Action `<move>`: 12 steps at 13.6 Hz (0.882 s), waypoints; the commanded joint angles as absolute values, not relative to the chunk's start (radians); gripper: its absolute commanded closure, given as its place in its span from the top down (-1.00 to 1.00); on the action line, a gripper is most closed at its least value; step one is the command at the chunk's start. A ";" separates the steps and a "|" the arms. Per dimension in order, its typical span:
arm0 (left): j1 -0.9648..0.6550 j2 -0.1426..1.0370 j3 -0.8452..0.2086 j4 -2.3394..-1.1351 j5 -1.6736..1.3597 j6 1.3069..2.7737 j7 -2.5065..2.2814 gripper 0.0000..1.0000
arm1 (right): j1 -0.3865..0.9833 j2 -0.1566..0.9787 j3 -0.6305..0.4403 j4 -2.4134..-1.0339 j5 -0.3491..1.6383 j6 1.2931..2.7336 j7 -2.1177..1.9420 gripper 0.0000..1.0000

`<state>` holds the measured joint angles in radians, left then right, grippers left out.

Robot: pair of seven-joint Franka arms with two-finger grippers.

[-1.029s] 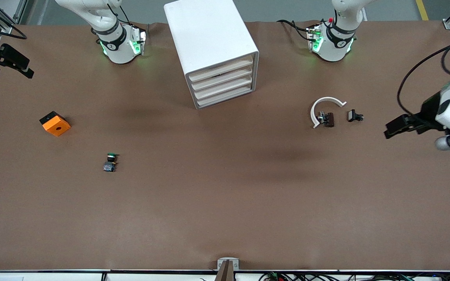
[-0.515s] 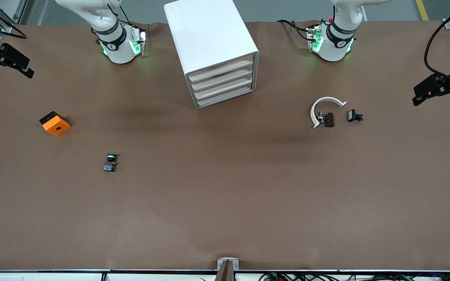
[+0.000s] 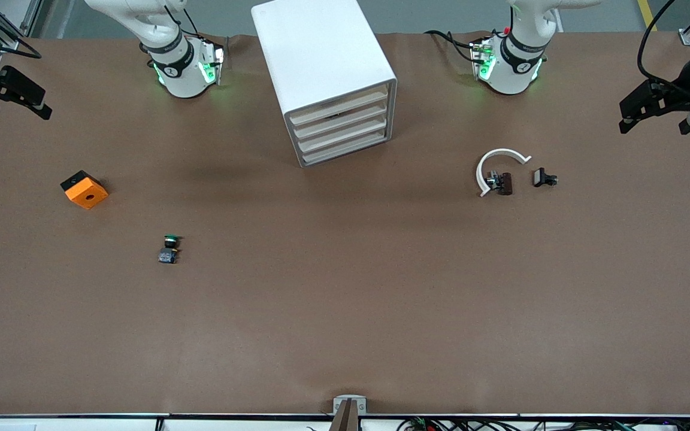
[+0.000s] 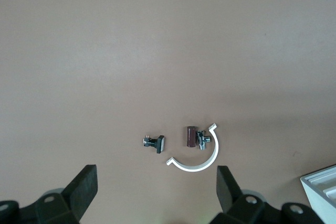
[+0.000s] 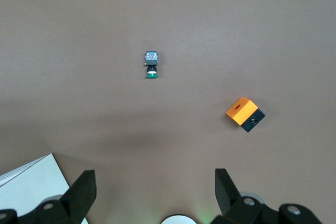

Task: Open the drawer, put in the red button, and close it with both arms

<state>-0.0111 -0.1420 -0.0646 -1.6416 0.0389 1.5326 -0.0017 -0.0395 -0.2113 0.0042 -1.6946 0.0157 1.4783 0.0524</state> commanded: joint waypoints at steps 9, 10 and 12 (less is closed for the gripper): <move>0.005 -0.163 -0.060 -1.675 -0.002 1.539 -0.099 1.00 | -0.054 -0.210 0.015 -1.687 0.014 1.477 0.052 1.00; 0.005 -0.163 -0.060 -1.677 0.000 1.536 -0.103 1.00 | -0.054 -0.210 0.015 -1.687 0.014 1.477 0.051 1.00; 0.005 -0.143 -0.060 -1.671 0.000 1.536 -0.106 1.00 | -0.054 -0.210 0.015 -1.687 0.014 1.482 0.052 1.00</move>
<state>0.0014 -0.1534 -0.0608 -1.6703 0.0126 1.5356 -0.0936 -0.0395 -0.2111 0.0045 -1.6946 0.0157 1.4792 0.0525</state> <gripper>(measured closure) 0.000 0.000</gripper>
